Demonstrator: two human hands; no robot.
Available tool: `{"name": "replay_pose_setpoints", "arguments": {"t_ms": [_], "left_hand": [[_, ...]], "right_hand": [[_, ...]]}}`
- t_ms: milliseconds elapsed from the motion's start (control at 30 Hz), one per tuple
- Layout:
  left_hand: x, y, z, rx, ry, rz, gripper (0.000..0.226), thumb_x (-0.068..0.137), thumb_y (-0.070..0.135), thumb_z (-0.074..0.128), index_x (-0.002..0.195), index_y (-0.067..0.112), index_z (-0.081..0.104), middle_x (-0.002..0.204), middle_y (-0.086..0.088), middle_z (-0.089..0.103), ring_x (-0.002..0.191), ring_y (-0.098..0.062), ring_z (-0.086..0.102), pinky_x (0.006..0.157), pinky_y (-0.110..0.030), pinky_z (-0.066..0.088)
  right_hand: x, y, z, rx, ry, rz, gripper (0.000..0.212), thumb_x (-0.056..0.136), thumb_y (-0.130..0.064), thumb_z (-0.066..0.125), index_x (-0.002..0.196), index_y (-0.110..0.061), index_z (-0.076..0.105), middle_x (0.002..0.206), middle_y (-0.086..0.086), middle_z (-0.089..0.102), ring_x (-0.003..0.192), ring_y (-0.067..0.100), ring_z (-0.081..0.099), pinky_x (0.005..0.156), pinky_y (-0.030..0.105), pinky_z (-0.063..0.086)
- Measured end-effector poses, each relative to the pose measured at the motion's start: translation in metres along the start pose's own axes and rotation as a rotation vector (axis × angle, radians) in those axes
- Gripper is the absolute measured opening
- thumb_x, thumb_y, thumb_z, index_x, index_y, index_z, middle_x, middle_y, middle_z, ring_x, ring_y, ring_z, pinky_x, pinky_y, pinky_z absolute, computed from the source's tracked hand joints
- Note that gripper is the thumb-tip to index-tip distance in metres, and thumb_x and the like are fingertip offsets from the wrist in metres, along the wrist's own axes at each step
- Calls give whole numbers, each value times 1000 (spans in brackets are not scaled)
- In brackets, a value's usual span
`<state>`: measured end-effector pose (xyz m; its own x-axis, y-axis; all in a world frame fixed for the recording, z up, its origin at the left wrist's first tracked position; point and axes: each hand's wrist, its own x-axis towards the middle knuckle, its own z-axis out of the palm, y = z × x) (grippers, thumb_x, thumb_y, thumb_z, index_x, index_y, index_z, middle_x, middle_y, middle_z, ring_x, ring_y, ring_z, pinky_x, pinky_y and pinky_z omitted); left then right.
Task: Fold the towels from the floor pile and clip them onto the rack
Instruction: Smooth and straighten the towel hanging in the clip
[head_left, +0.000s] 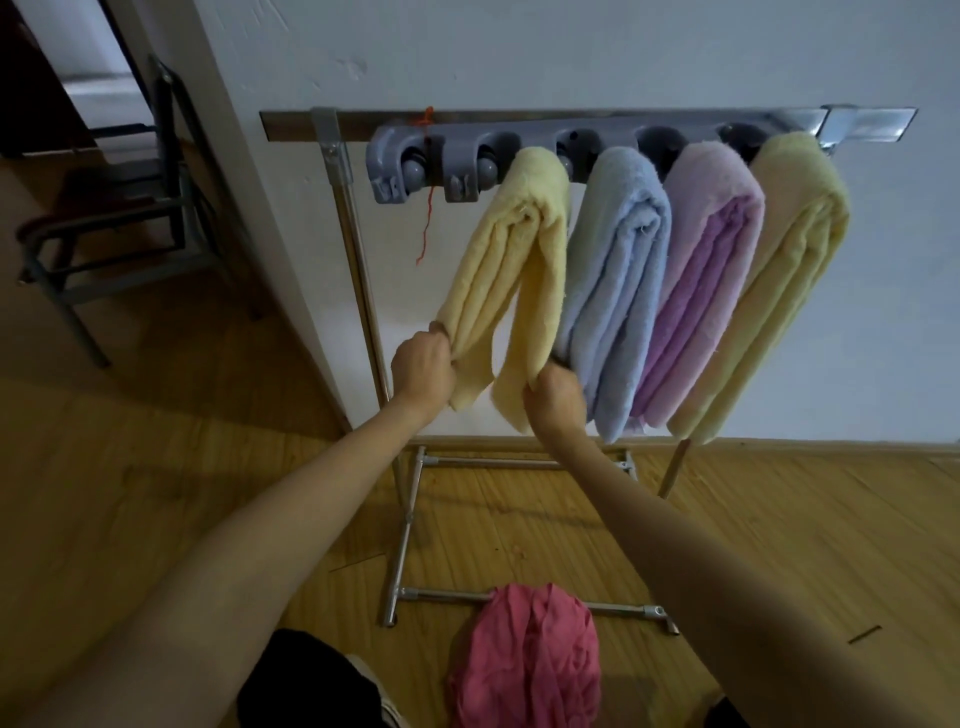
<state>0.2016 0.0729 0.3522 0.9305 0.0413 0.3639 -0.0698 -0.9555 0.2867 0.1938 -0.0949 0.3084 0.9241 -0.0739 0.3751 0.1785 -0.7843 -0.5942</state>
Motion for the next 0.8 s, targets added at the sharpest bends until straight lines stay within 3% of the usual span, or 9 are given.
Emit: {"name": "replay_pose_setpoints", "arguments": {"t_ms": [67,200,400,533,700,800], "left_hand": [[0,3,3,42,-11,7,21,89,12,59,107,1,56,87,-14,65,75,-30,65,56,-30,45],[-6,12,12,80,-43,29,27,92,12,56,115,0,52,91,-15,63,77,-31,64,57,-31,44],[-29,30,31,-103,-81,77,32,89,20,59,115,2,51,89,-12,64,75,-30,64,58,-32,45],[-54,26,61,-232,-232,107,31,90,24,59,117,9,54,107,-8,67,97,-27,64,73,-36,53],[-100,-3,104,-220,-454,33,62,90,15,59,145,10,31,132,-15,54,115,-30,57,89,-43,53],[-138,-21,137,-161,-586,-93,70,89,14,61,148,9,24,145,-15,41,129,-31,46,100,-41,46]], "right_hand": [[5,9,-6,-116,-4,95,23,95,-15,46,99,-2,64,94,15,69,84,34,65,65,38,52],[5,19,-14,-204,-19,73,34,98,-30,46,106,-1,61,97,16,68,87,36,65,68,43,54],[-7,27,-13,-173,-153,-155,15,90,-3,49,99,3,60,92,19,67,83,35,64,58,36,44],[-21,45,-9,-148,-211,-186,22,88,3,52,109,3,56,103,20,64,92,38,62,65,44,51],[-63,85,-4,-173,-291,-166,54,83,1,58,134,-3,42,131,20,51,107,40,55,67,40,45],[-102,123,11,-182,-419,-75,67,87,-6,58,147,-5,28,149,17,36,128,36,44,88,41,48]]}}
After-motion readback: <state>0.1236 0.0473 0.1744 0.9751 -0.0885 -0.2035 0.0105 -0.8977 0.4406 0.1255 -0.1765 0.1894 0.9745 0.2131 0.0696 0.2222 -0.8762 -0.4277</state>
